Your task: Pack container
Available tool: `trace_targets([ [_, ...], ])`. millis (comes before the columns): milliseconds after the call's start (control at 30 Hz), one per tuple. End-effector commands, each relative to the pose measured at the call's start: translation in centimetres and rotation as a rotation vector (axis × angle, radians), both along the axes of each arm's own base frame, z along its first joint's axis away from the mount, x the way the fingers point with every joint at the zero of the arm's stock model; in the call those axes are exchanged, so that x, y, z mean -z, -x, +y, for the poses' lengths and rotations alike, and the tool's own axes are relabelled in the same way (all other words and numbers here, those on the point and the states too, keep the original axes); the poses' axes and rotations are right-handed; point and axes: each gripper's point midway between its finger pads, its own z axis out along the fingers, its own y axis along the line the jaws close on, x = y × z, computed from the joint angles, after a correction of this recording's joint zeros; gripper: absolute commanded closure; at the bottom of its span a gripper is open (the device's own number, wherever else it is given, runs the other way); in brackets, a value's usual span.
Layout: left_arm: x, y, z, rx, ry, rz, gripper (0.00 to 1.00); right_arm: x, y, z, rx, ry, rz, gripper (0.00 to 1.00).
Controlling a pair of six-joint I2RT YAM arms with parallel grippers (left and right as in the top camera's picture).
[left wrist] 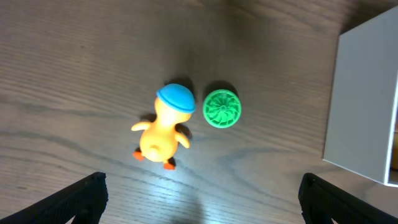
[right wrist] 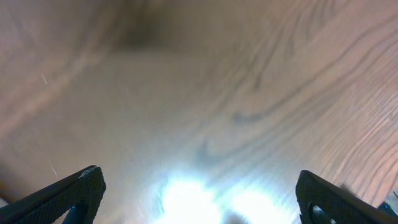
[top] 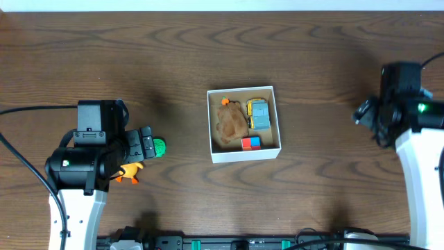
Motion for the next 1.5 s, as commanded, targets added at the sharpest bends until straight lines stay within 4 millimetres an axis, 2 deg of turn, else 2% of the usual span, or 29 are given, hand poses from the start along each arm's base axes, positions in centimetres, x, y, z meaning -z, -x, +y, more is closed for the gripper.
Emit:
trace_targets([
  [0, -0.8, -0.1, 0.7, -0.024, -0.026, -0.024, 0.02, -0.2, 2.2, 0.9, -0.032, -0.039, -0.039, 0.01],
  [133, -0.8, -0.2, 0.7, -0.024, -0.026, -0.025, 0.02, -0.7, 4.6, 1.8, -0.09, -0.047, -0.117, 0.01],
  [200, -0.8, -0.2, 0.7, -0.024, -0.026, -0.024, 0.02, -1.0, 5.1, 2.6, -0.166, -0.057, -0.162, 0.01],
  [300, -0.8, -0.2, 0.7, -0.024, -0.026, -0.023, 0.02, -1.0, 5.1, 4.0, -0.312, -0.067, -0.229, 0.01],
  [400, -0.8, -0.2, 0.7, -0.024, -0.026, -0.023, 0.02, -0.1, 4.8, 5.0, -0.396, -0.086, -0.258, 0.01],
  [500, -0.8, -0.2, 0.7, -0.024, -0.026, -0.022, 0.02, 1.1, 4.3, 5.9, -0.426, -0.134, -0.257, 0.01],
  [700, -0.8, -0.1, 0.9, -0.032, -0.037, -0.02, 0.02, 3.3, 3.9, 5.9, -0.419, -0.162, -0.173, 0.01],
  [800, -1.7, -0.2, 1.8, -0.096, -0.028, -0.034, 0.02, 4.1, 3.8, 6.0, -0.418, -0.179, -0.137, 0.01],
  [933, -2.7, -0.6, 4.2, -0.213, -0.019, 0.011, 0.02, 4.7, 3.7, 6.1, -0.418, -0.197, -0.109, 0.01],
  [1033, -0.8, -1.2, 5.5, -0.239, -0.022, 0.097, 0.02, 4.7, 3.5, 6.1, -0.419, -0.195, -0.115, 0.01],
  [1267, 6.1, -3.2, 5.7, -0.21, -0.02, 0.291, 0.02, 4.6, 3.3, 6.3, -0.424, -0.201, -0.127, 0.01],
  [1467, 11.4, -2.2, 5.5, -0.204, -0.015, 0.37, 0.02, 4.6, 3.3, 6.3, -0.425, -0.201, -0.127, 0.01],
])
